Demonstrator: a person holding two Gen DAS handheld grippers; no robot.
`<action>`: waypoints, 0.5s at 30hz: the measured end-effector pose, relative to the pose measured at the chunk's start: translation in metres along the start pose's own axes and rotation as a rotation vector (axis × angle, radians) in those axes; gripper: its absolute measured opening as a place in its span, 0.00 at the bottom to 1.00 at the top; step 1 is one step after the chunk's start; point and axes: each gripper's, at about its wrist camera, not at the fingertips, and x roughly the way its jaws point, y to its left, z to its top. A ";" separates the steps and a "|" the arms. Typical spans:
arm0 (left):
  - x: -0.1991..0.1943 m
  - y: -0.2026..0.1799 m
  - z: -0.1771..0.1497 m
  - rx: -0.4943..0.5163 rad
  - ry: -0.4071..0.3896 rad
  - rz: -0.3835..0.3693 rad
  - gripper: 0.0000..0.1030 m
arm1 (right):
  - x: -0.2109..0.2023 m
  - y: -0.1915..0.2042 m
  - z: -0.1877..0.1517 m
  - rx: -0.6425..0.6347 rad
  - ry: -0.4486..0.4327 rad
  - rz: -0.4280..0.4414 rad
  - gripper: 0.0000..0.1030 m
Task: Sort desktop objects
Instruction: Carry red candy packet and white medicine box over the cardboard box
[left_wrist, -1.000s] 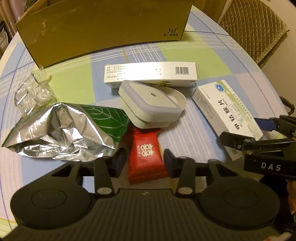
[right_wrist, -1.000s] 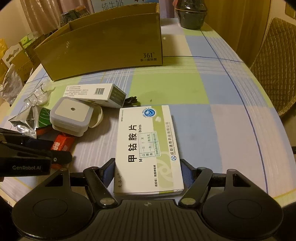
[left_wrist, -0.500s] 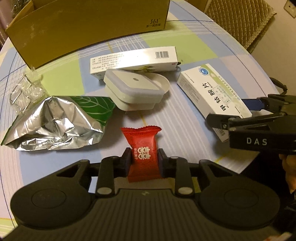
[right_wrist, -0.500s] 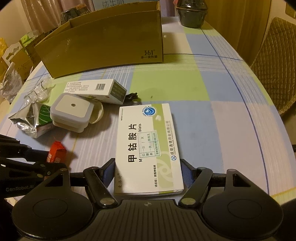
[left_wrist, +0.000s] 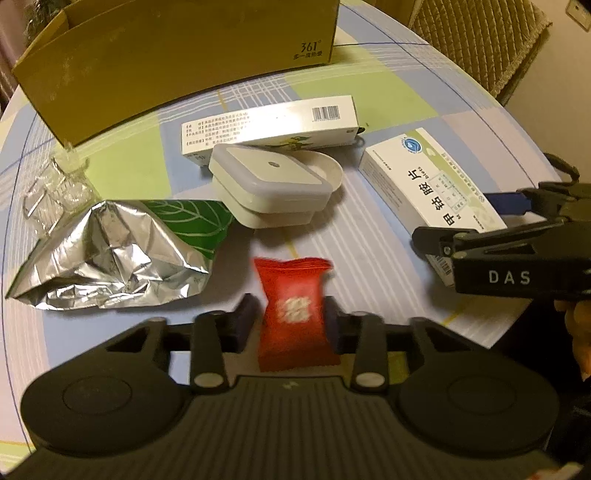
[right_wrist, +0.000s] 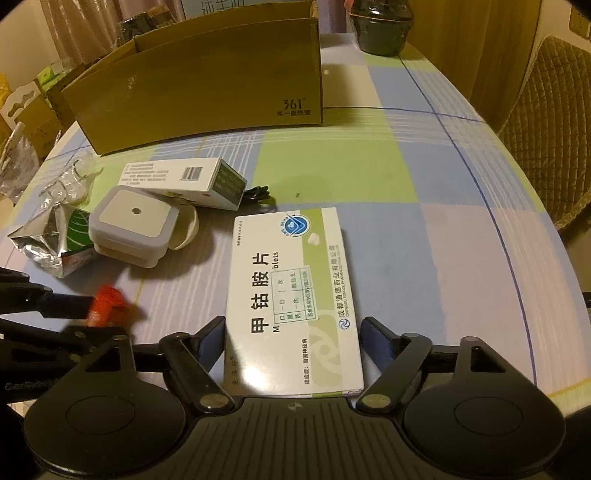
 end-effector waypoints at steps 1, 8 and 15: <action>0.000 0.000 0.000 0.002 0.001 -0.001 0.25 | 0.000 0.000 0.000 -0.003 -0.001 -0.004 0.75; -0.006 -0.001 -0.001 0.023 -0.002 -0.010 0.19 | 0.001 0.006 -0.003 -0.046 -0.014 -0.031 0.67; -0.019 -0.002 -0.003 0.032 -0.022 -0.008 0.19 | -0.012 0.004 0.000 -0.014 -0.049 -0.023 0.66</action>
